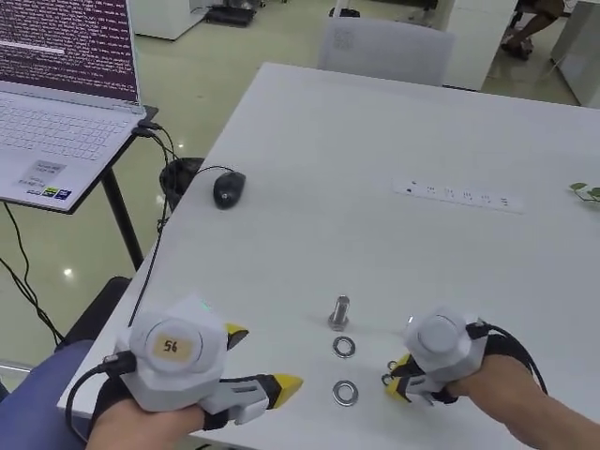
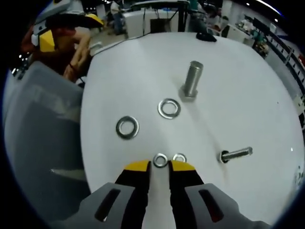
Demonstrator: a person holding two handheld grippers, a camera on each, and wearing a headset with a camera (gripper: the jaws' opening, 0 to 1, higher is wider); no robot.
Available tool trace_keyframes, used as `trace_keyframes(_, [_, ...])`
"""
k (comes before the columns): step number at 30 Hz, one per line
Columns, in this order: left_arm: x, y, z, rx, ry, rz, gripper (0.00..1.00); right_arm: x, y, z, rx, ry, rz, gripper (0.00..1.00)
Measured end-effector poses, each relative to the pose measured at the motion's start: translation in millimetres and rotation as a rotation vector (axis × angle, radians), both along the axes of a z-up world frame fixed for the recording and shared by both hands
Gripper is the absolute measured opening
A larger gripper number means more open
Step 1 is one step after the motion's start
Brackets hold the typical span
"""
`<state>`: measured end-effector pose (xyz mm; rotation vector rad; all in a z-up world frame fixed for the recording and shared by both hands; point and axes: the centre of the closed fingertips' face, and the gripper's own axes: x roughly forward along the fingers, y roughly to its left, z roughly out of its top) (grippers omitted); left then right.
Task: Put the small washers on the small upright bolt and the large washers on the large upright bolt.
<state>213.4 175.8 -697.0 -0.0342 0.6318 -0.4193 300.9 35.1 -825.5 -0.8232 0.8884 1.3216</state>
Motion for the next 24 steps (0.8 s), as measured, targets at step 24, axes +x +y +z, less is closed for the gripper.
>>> trace_keyframes(24, [-2.4, 3.5, -0.3, 0.002, 0.002, 0.01, 0.56, -3.2, -4.0, 3.4, 0.026, -0.006, -0.015, 0.14])
